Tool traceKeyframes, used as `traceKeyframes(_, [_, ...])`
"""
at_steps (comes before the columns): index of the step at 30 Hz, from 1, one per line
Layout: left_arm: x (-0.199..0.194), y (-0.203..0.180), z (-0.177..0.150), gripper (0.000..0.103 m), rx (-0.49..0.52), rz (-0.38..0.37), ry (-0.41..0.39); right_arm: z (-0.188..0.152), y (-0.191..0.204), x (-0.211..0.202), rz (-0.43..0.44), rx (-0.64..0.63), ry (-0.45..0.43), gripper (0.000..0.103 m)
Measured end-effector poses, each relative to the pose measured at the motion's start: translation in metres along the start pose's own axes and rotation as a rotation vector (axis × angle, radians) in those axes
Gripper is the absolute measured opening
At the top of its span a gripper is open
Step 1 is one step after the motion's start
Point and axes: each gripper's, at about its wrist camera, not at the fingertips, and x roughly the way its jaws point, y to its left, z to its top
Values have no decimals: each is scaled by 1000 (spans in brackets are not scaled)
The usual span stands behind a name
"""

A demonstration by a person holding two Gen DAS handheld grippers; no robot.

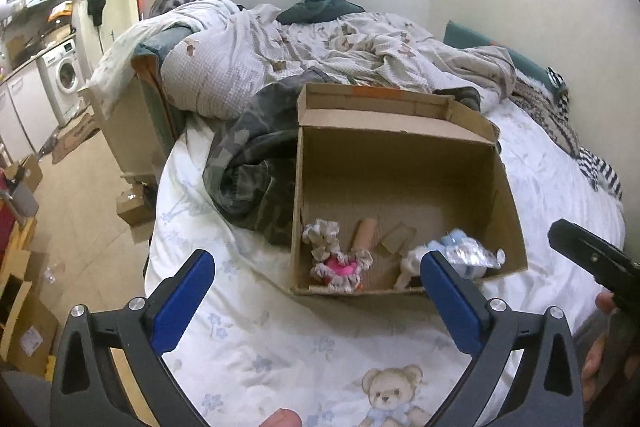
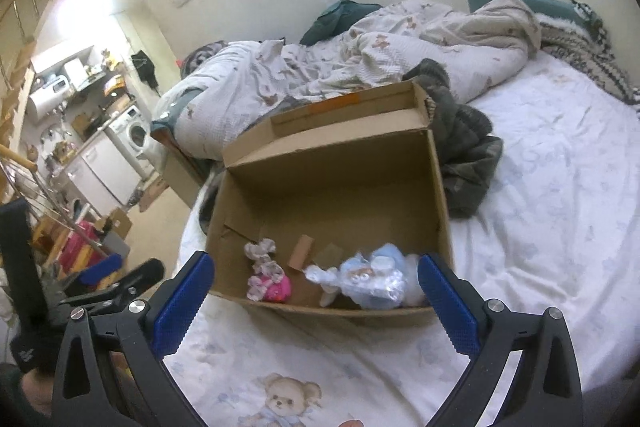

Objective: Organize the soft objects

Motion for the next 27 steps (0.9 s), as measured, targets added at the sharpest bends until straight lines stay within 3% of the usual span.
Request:
traceKeyframes(5, [-6,4,-11,103,-34,-39,23,-13,0,-1,-32,-17,27,103])
traceKeyframes(12, [-9,-3,-16,103,1,14,-10,-18,2,2,-71,-37,27,103])
traceKeyframes(17, [-6,4,-15,103,-33,-17,-2,-17,-2,6,-85,-15,34,103])
traceKeyframes(27, [-3,-1,-17,103,-17,11,10,-14,-1,7,-84,-5,37,103])
